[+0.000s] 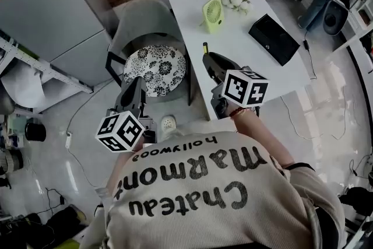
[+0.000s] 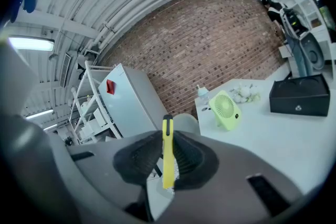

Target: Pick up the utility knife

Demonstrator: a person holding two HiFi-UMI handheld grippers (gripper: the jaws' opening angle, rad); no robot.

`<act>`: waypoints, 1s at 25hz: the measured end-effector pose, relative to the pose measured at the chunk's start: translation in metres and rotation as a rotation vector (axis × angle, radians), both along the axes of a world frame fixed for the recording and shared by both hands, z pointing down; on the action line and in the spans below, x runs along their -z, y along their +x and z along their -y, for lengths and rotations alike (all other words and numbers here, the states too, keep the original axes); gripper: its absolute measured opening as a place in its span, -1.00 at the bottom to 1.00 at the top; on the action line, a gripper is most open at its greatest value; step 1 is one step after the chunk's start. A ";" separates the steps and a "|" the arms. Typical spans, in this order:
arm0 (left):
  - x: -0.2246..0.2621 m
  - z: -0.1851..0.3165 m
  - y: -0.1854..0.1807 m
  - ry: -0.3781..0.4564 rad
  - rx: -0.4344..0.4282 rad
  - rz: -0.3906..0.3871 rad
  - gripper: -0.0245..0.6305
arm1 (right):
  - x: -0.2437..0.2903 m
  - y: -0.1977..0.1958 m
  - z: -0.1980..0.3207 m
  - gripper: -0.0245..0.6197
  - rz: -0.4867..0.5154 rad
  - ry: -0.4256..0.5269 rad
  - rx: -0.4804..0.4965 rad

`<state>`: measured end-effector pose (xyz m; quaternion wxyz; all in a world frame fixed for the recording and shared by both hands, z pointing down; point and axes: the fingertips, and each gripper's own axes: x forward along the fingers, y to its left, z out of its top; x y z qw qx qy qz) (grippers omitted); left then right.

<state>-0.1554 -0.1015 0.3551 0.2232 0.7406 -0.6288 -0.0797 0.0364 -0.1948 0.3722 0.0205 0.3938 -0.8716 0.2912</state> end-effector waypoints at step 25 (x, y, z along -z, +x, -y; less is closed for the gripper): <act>-0.021 -0.062 0.038 -0.046 0.097 0.002 -0.92 | -0.020 0.025 -0.057 -0.71 -0.061 0.032 0.139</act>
